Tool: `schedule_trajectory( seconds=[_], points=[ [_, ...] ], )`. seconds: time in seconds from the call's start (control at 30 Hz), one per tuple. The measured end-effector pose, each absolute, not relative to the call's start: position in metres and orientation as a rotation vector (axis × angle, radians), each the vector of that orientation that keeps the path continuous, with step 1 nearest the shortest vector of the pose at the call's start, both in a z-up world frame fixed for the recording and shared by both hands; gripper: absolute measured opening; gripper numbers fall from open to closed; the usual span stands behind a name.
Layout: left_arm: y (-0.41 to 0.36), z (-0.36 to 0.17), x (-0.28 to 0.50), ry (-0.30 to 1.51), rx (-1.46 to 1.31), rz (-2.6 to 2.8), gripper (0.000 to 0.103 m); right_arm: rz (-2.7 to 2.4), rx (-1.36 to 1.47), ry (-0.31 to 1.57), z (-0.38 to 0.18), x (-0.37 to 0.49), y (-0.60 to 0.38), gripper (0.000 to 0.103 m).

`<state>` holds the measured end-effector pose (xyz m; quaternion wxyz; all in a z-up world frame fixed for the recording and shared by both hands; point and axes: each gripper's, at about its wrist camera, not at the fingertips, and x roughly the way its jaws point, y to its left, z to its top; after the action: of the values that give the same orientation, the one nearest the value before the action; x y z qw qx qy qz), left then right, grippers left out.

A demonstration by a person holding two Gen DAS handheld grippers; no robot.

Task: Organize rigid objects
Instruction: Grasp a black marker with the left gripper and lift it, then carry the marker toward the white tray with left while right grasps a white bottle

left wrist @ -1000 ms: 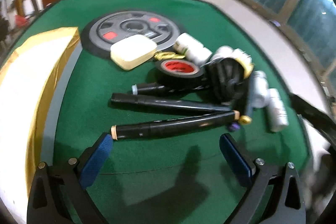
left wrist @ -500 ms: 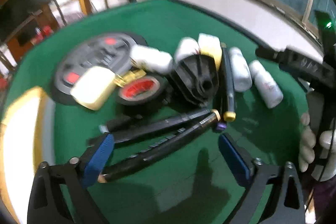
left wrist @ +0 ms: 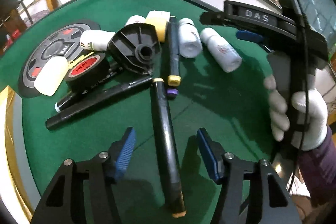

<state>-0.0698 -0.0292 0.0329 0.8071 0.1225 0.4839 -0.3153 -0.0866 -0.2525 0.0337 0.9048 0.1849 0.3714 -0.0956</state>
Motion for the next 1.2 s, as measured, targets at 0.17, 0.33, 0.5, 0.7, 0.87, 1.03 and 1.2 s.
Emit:
schedule_trajectory(
  seconds=[0.17,0.33,0.5,0.7,0.87,1.03,1.2],
  points=[
    [-0.035,0.030,-0.080,0.985,0.323,-0.603,0.063,-0.204,0.381,0.771,0.033,-0.087,-0.253,0.103],
    [-0.028,0.032,-0.096,0.941,0.261,-0.552,0.014,-0.206,0.380,0.777,0.032,-0.085,-0.252,0.103],
    [-0.005,0.033,-0.093,0.974,0.069,-0.575,0.014,-0.207,0.377,0.791,0.030,-0.083,-0.251,0.103],
    [0.035,0.053,-0.111,0.940,-0.070,-0.592,0.014,-0.204,0.377,0.788,0.030,-0.082,-0.249,0.103],
    [0.065,0.076,-0.128,0.894,-0.145,-0.598,0.014,-0.165,0.403,0.818,0.028,-0.080,-0.250,0.103],
    [0.082,0.086,-0.127,0.855,-0.184,-0.569,0.014,-0.126,0.386,0.923,0.027,-0.081,-0.243,0.103],
    [0.098,0.082,-0.122,0.856,-0.226,-0.533,0.014,-0.184,0.219,1.001,0.017,-0.077,-0.220,0.091]
  ],
)
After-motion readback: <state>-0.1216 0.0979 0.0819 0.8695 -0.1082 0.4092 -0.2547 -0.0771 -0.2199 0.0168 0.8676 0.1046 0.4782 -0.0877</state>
